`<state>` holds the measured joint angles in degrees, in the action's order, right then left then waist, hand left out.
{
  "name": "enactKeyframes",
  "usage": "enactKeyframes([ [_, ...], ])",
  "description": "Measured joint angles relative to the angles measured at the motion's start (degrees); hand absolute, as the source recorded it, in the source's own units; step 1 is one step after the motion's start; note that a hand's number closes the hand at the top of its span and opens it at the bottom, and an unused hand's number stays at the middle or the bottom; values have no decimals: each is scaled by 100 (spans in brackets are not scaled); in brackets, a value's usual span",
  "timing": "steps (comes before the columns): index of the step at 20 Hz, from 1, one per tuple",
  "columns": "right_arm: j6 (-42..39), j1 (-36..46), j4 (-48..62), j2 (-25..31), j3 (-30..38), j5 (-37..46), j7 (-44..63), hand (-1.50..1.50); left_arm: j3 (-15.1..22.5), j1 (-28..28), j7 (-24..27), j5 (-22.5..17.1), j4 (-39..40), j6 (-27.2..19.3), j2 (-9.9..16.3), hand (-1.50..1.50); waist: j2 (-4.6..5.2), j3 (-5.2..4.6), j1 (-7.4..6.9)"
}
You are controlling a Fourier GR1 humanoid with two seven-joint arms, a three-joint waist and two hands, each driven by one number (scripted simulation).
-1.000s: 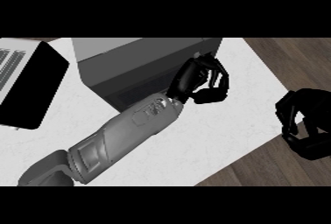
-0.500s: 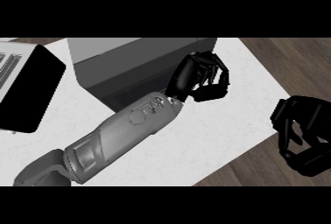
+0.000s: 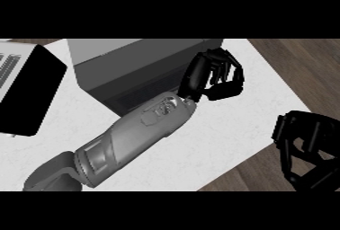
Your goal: Pick up the milk, place it into the microwave and close the microwave
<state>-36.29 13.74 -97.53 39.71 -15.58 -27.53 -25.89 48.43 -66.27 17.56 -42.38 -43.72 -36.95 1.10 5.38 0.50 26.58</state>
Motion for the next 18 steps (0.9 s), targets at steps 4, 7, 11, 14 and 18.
enactKeyframes([
  [4,-91,-158,-160,13,-274,-21,160,150,-578,85,-157,-715,-314,175,-120,150,105,-49,-112],
  [7,-100,-309,-302,-33,-452,-63,235,150,-827,162,-196,-1260,-498,487,-121,150,142,-56,-186],
  [11,-49,-522,-513,-124,-614,-91,261,150,-961,269,-139,-1681,-530,848,-120,150,108,-40,-296],
  [14,21,-672,-673,-201,-712,-79,262,150,-909,280,-94,-1852,-503,1169,-121,150,79,-24,-402],
  [18,159,-890,-898,-298,-820,-34,261,150,-855,288,-22,-2026,-439,1575,-120,150,45,-18,-507],
])
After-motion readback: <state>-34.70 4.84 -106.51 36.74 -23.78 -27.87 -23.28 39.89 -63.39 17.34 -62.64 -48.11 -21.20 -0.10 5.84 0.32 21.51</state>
